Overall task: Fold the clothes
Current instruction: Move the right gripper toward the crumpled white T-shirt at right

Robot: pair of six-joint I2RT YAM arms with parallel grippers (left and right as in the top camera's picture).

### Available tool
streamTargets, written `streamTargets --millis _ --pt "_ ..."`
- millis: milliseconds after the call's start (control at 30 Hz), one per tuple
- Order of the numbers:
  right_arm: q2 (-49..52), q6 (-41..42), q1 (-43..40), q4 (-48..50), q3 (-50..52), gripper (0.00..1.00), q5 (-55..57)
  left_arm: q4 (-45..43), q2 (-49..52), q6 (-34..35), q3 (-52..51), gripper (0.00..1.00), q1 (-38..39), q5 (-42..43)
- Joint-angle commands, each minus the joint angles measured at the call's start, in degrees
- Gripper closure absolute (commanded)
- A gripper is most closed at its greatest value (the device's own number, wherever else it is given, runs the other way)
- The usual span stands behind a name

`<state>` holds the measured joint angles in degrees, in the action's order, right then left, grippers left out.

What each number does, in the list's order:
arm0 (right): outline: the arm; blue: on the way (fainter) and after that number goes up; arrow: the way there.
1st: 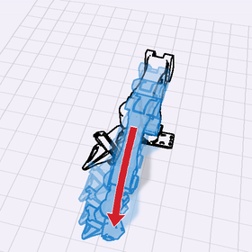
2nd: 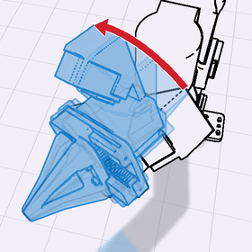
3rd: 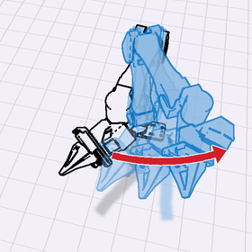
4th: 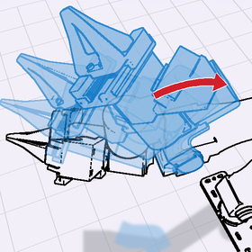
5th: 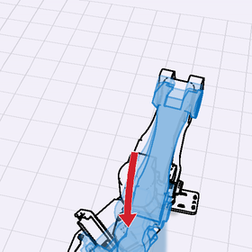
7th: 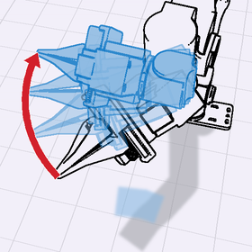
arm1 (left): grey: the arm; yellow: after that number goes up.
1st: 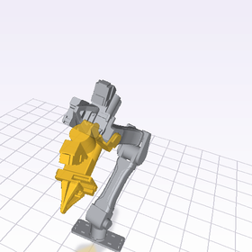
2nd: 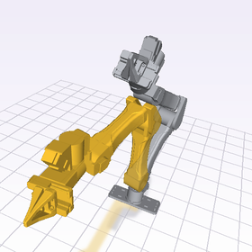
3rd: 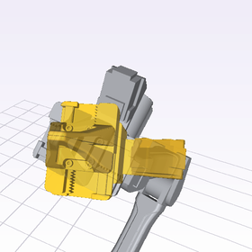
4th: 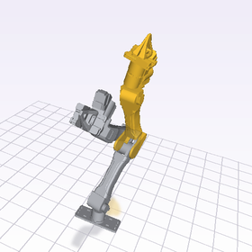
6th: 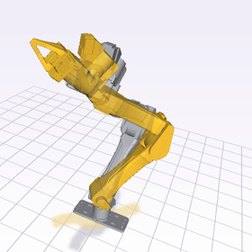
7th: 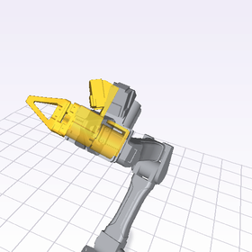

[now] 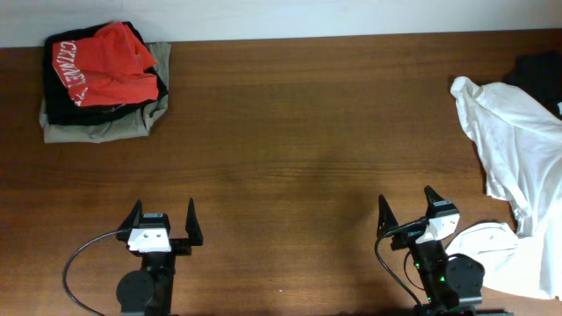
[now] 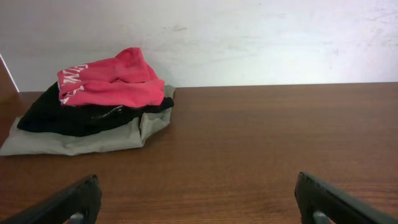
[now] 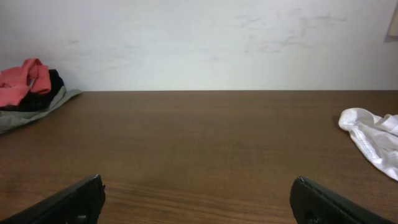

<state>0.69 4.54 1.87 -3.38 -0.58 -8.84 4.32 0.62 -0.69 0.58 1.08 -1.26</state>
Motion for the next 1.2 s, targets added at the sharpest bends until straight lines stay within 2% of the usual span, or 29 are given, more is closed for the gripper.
streamTargets --millis 0,200,233,267,333,467,533,633,733,800,833,900,1000,1067,1167 --pt "-0.3 0.2 0.4 -0.3 0.3 0.01 0.3 0.4 -0.3 -1.1 -0.1 0.01 -0.4 0.4" --pt "-0.3 2.1 0.4 1.0 0.3 0.02 -1.1 0.4 -0.3 -1.1 -0.1 0.01 -0.4 0.4" --pt "-0.3 5.2 0.4 1.6 0.3 0.01 -4.4 0.4 -0.3 -1.1 -0.1 0.01 -0.4 0.4" --pt "-0.3 14.2 0.4 1.8 0.3 0.01 -14.2 0.4 -0.3 -1.1 -0.1 0.01 -0.4 0.4" --pt "-0.3 22.2 0.4 0.4 0.3 0.01 -28.6 0.4 -0.3 -1.1 -0.1 0.01 -0.4 0.4" --pt "-0.3 26.5 0.4 4.7 0.3 0.01 -30.3 0.4 -0.3 -1.1 -0.1 0.01 -0.4 0.4" --pt "-0.3 26.5 0.4 12.9 -0.4 0.01 -32.5 0.4 -0.3 -1.1 -0.1 0.01 -0.4 0.4" --pt "0.1 25.0 0.3 13.3 -4.5 0.01 -28.4 0.4 -0.3 -1.1 -0.1 0.01 -0.4 0.4" --pt "4.8 16.7 0.3 11.4 -12.8 0.01 -24.4 0.4 -0.3 -1.1 -0.1 0.01 -0.4 0.4" --pt "14.4 7.3 0.3 3.3 -22.7 0.01 -15.1 0.4 -0.3 -1.1 -0.1 0.01 -0.4 0.4" --pt "19.5 5.0 0.3 -1.3 -27.5 0.01 -8.1 0.4 -0.3 -1.1 -0.1 0.01 -0.4 0.4" --pt "31.3 2.8 0.3 -10.3 -38.2 0.01 7.3 0.4 -0.3 -1.1 -0.1 0.01 -0.4 0.4" --pt "50.6 0.0 -0.8 -24.6 -56.5 0.01 22.4 0.4 -0.3 -1.1 -0.1 0.01 -0.4 0.4" --pt "62.8 0.0 -4.9 -32.9 -67.1 0.01 23.9 0.4 -0.3 -1.1 -0.1 0.01 -0.4 0.4" --pt "78.8 0.0 -11.4 -39.5 -77.6 0.01 23.9 0.4 -0.3 -1.1 -0.1 0.01 -0.4 0.4"
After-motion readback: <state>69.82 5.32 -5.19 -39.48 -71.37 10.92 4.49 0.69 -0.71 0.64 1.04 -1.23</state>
